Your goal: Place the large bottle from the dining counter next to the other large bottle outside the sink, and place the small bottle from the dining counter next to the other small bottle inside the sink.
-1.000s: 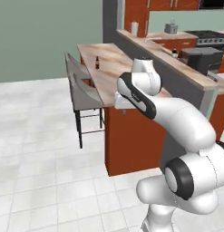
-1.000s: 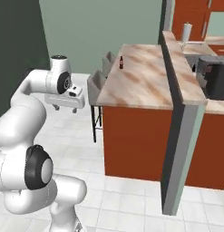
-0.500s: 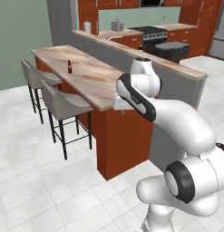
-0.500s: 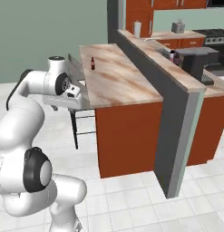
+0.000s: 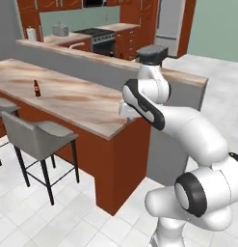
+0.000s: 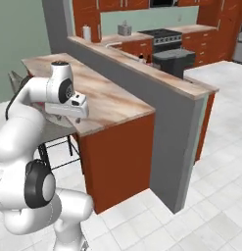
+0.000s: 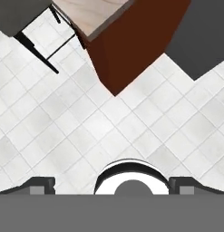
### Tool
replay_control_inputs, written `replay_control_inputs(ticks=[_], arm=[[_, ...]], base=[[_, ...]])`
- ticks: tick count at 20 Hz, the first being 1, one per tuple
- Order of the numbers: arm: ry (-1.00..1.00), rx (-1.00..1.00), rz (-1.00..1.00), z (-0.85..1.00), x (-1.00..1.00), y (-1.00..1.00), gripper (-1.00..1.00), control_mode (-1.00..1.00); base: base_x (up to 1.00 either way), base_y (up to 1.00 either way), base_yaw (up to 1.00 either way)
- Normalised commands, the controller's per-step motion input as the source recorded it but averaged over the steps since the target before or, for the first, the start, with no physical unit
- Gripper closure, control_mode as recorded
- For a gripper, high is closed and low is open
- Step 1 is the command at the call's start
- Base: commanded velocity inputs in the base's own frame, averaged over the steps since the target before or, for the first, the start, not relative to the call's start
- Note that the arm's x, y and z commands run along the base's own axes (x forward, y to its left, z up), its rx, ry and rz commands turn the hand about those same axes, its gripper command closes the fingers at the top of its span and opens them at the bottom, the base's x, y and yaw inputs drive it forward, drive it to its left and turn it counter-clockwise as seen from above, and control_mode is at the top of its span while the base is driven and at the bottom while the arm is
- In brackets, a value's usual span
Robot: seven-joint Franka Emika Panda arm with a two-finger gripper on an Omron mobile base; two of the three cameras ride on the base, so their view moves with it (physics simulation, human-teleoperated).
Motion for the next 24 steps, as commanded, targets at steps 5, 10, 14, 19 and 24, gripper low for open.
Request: replay_control_inputs(ticks=[5,10,14,19,24], arm=[[0.00,0.00,0.00,0.00,0.00,0.00,-1.00,1.00],[0.00,0.00,0.00,0.00,0.00,0.00,-1.00,1.00],[0.00,0.00,0.00,0.00,0.00,0.00,-1.00,1.00],[0.00,0.00,0.00,0.00,0.00,0.00,-1.00,1.00],[0.00,0.00,0.00,0.00,0.00,0.00,-1.00,1.00]], base=[[0.71,0.94,-0.61],[0.61,1.00,-0.52],[0.12,1.00,-0.30],[-0.04,1.00,-0.13],[-0.54,0.93,-0.01]])
